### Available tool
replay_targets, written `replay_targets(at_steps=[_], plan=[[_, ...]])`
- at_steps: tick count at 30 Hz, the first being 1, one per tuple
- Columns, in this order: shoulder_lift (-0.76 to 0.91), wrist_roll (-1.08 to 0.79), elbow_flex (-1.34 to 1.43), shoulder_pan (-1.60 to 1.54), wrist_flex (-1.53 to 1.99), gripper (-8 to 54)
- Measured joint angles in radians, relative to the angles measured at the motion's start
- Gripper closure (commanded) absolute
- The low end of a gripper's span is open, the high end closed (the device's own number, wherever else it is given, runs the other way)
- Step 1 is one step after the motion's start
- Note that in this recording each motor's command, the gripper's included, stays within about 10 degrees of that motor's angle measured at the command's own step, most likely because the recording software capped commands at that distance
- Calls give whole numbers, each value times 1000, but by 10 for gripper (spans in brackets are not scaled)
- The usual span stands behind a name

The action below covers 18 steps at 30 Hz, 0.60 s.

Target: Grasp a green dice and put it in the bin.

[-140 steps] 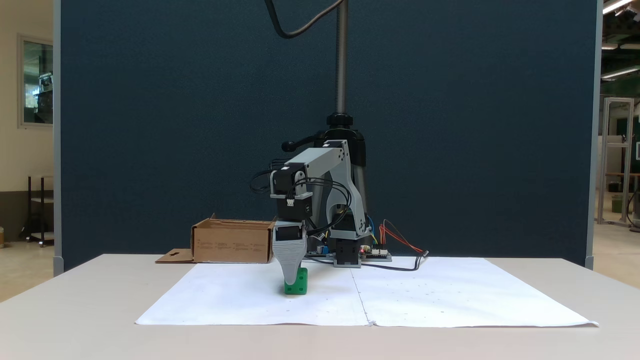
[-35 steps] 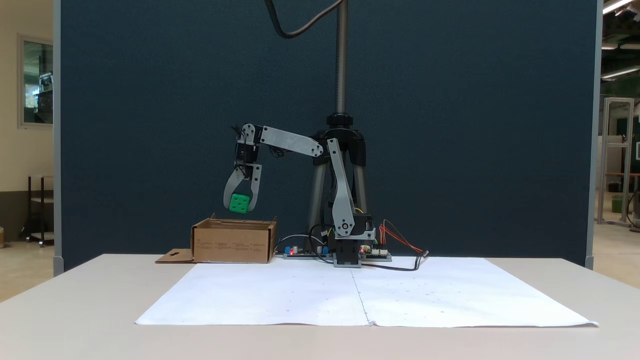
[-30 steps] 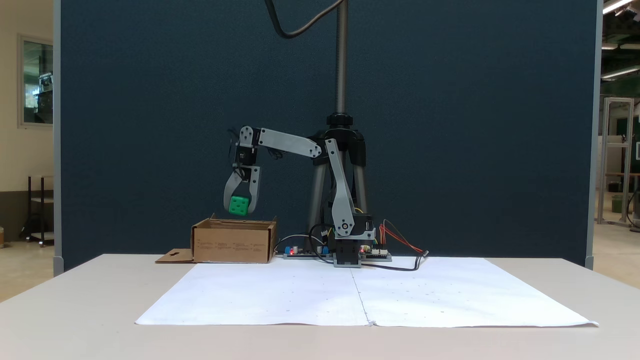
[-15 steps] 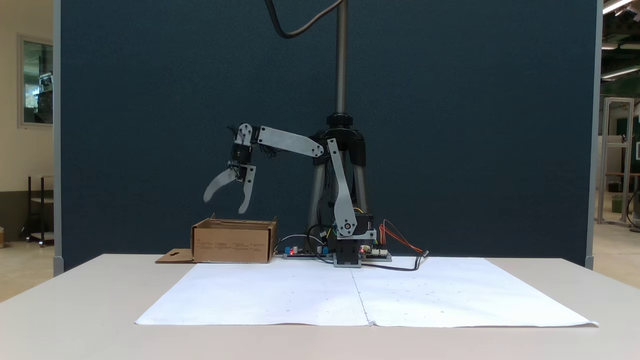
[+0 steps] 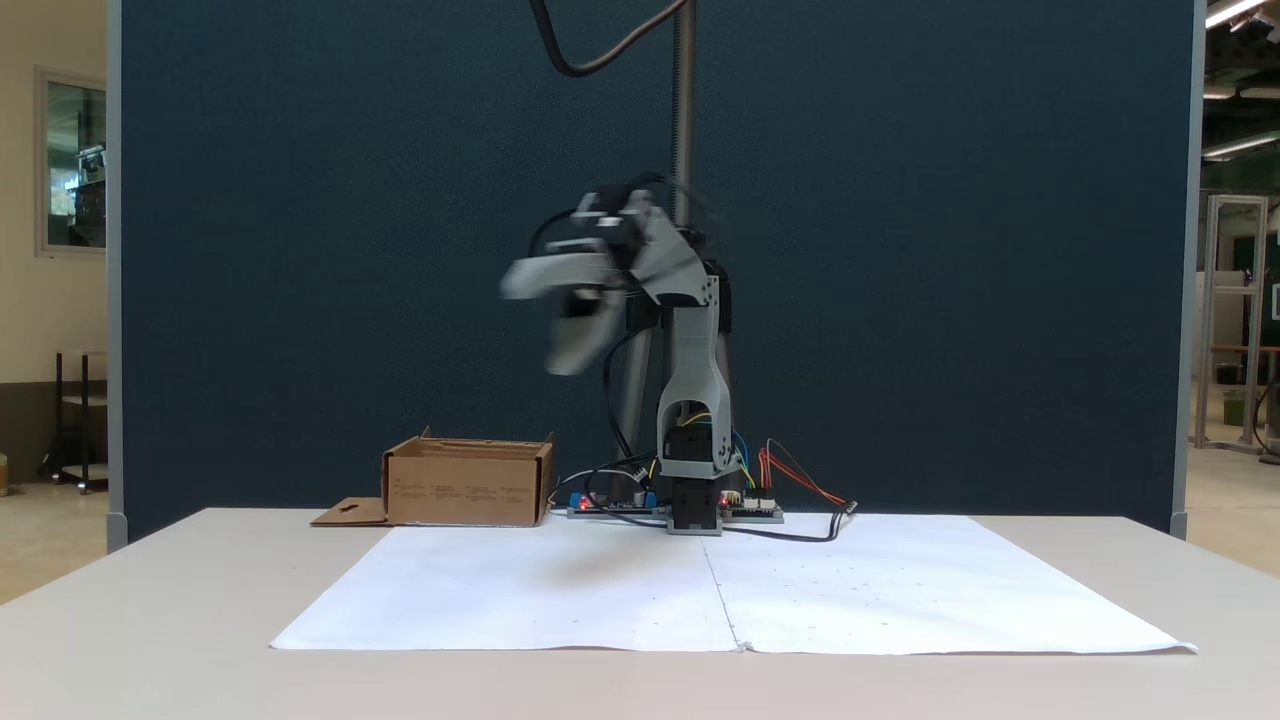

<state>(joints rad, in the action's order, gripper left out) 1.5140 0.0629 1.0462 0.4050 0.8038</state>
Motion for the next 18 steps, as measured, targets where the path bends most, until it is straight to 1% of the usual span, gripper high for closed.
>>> replay_targets(at_steps=[3,5,10,13,18], plan=[[6,2,0,-158,-2,13],[29,0,26,-186,-14,13],[255,2,459,-279,-212,14],[380,2,670,-307,-322,14],[511,-11,959,-331,-515,16]])
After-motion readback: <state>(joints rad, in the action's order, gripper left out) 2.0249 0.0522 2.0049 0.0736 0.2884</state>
